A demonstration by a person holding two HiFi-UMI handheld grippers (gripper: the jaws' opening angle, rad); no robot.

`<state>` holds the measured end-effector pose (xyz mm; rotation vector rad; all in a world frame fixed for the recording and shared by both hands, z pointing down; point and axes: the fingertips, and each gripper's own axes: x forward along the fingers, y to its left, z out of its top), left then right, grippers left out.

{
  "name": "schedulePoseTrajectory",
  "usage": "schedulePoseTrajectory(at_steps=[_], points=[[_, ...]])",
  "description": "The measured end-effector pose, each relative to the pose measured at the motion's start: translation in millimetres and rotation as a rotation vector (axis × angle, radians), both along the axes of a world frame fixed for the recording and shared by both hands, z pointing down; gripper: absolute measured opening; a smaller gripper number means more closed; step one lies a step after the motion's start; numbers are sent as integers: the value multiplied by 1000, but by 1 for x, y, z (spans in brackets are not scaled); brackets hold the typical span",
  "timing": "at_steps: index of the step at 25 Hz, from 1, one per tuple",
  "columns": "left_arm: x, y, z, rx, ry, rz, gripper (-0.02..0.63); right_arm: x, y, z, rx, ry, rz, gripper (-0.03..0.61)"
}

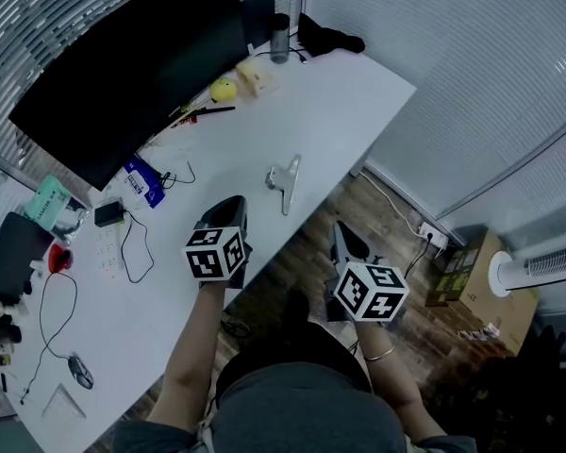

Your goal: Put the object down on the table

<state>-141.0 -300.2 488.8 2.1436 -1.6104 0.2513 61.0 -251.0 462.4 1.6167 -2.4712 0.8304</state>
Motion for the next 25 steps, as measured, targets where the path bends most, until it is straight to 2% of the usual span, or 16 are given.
schedulePoseTrajectory(at_steps=[12, 25], points=[[-1, 28, -10, 20, -11, 0, 29, -5, 13, -2, 27, 46, -15, 1], [5, 38, -12, 24, -38, 8, 29, -10, 19, -1, 30, 51, -32, 2]])
